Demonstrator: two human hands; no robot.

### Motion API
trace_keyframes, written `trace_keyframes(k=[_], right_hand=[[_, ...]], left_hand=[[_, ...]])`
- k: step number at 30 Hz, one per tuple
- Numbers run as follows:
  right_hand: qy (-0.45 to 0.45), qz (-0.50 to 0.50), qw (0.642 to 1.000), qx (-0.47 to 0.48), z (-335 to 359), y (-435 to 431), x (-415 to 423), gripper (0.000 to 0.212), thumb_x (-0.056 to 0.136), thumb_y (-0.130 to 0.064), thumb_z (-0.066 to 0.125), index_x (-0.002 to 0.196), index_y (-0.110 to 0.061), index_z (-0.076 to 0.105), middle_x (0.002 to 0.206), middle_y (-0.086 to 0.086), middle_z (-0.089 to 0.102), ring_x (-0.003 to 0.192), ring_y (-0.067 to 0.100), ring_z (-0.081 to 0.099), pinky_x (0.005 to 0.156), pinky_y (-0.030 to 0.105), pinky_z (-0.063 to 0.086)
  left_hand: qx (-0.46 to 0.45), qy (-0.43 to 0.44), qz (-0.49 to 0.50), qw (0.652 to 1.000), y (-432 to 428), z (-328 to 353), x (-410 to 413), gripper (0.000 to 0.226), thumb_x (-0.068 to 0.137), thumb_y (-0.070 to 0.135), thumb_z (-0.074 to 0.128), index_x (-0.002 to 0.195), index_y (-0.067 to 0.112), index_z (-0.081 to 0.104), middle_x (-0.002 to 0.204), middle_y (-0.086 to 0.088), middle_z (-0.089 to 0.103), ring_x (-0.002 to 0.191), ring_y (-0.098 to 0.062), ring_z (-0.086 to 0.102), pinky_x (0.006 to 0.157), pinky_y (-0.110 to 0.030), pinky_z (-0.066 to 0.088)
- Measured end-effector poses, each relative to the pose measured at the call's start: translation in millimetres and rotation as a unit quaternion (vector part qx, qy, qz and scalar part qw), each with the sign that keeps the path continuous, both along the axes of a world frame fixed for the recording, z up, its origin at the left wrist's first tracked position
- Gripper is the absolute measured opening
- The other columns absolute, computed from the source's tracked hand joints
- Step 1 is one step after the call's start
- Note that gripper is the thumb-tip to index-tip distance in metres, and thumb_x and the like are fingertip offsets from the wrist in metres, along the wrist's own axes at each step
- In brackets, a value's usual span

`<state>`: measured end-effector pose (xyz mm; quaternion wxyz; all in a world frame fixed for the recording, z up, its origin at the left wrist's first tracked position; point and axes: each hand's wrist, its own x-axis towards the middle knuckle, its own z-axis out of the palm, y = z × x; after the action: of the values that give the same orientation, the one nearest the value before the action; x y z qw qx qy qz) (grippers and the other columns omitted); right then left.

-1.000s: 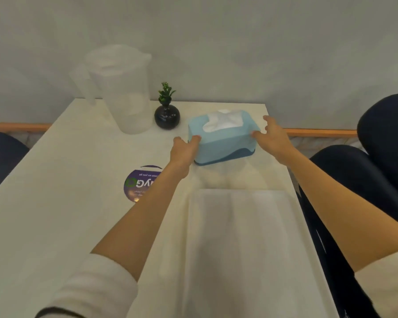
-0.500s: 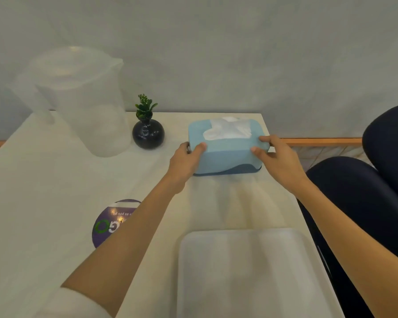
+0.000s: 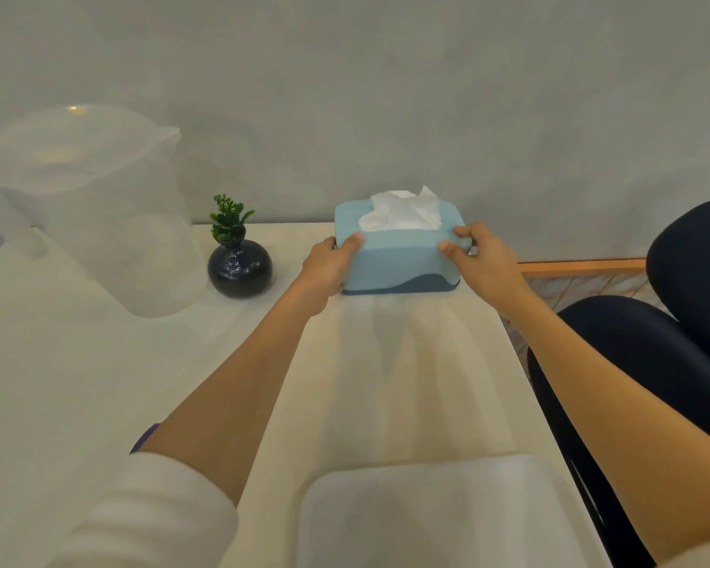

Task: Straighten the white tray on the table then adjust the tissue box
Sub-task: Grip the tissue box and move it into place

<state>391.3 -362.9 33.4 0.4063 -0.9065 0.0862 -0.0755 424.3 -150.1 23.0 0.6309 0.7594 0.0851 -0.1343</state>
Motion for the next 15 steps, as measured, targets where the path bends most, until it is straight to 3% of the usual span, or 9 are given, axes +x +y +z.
trace_keyframes(k=[5,15], right_hand=[[-0.002,-0.003,1.000,0.021,1,-1,18,0.047,0.094,-0.033,0.053,0.133,-0.008,0.047,0.134,0.015,0.051,0.118,0.032,0.050,0.082,0.030,0.041],[-0.014,-0.010,0.999,0.045,-3,-3,27,0.044,0.093,-0.032,0.056,0.129,-0.007,0.048,0.132,0.013,0.052,0.104,0.022,0.048,0.080,0.029,0.041]], left_hand=[[-0.014,0.009,0.001,1.000,-4,3,17,0.050,0.094,0.044,0.048,0.133,0.012,0.047,0.120,-0.006,0.054,0.106,-0.026,0.052,0.085,-0.040,0.047],[-0.026,0.007,0.000,1.000,-9,1,26,0.053,0.096,0.046,0.044,0.138,0.014,0.041,0.123,-0.004,0.052,0.105,-0.024,0.050,0.083,-0.037,0.042]])
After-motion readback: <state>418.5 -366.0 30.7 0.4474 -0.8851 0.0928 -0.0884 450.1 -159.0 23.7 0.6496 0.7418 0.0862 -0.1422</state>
